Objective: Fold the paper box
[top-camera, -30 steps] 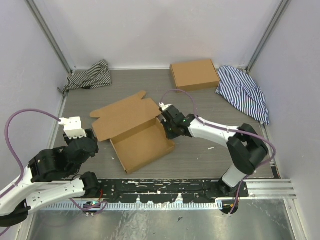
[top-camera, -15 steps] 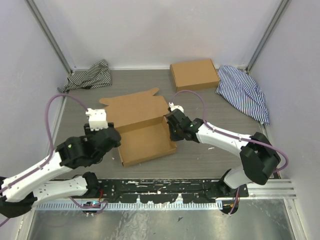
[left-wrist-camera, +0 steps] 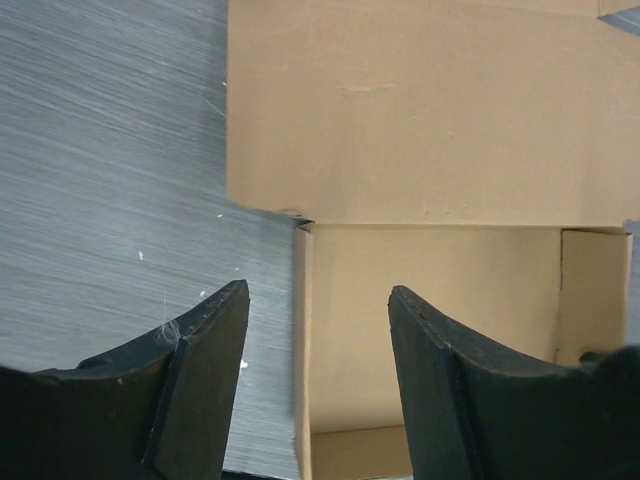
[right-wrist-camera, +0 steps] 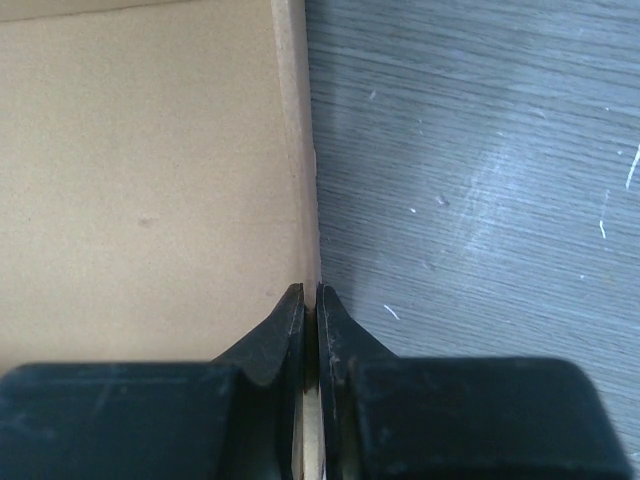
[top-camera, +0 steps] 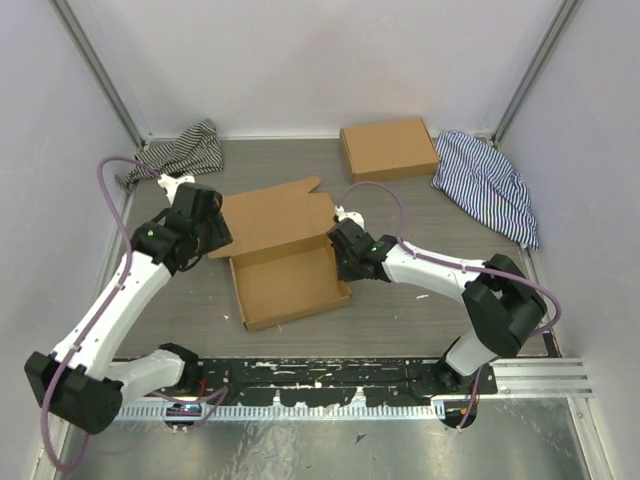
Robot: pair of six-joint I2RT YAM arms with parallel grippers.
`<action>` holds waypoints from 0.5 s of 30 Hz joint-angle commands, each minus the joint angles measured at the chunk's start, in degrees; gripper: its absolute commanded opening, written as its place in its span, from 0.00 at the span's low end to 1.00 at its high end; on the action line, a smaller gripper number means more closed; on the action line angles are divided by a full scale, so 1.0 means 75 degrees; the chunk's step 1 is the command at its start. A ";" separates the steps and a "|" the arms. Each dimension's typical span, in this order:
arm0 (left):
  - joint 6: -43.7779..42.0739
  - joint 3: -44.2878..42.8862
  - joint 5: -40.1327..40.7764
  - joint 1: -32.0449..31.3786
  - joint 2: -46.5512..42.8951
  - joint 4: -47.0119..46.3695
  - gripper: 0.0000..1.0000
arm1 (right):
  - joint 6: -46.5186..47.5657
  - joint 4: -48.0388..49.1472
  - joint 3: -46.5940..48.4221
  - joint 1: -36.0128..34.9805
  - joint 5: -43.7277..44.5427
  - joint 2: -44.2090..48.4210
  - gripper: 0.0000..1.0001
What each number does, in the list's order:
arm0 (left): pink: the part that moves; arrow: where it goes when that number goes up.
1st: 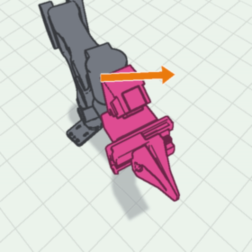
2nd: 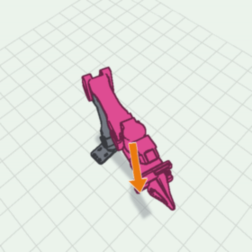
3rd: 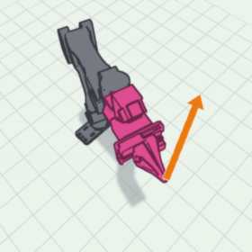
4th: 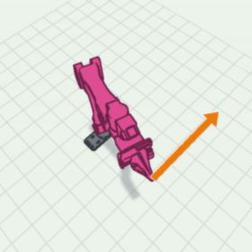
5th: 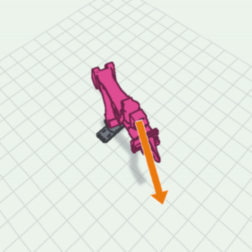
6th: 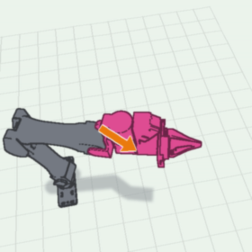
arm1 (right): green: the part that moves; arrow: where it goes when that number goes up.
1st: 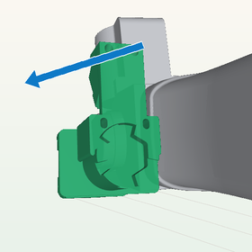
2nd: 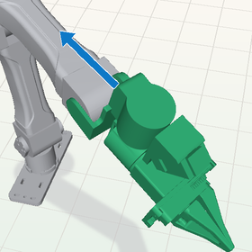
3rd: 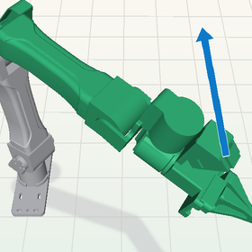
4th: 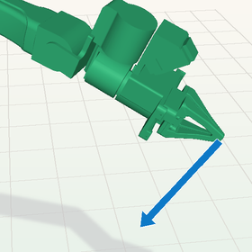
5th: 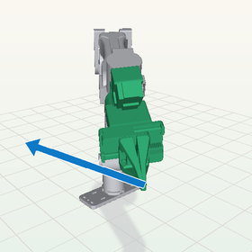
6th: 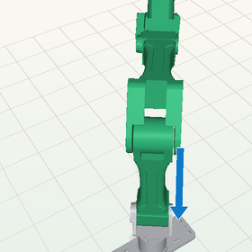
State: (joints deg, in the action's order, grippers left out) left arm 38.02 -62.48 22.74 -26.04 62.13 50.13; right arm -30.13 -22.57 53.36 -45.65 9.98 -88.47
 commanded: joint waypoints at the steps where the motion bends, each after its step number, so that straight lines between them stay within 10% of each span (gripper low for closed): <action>1: -0.0373 -0.0144 -0.1733 0.0870 0.0724 -0.0787 0.64 | -0.0140 0.0676 0.0566 -0.0042 -0.0173 -0.0064 0.09; 15: -0.0052 0.0074 -0.1851 0.1640 0.2117 -0.1157 0.66 | -0.1031 0.0679 0.0067 -0.0371 0.0069 0.0000 0.18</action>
State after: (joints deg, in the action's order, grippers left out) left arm 36.80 -63.31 10.20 -14.94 79.05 44.27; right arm -34.13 -20.88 55.00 -47.42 9.21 -89.95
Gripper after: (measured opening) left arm 0.656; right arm 0.150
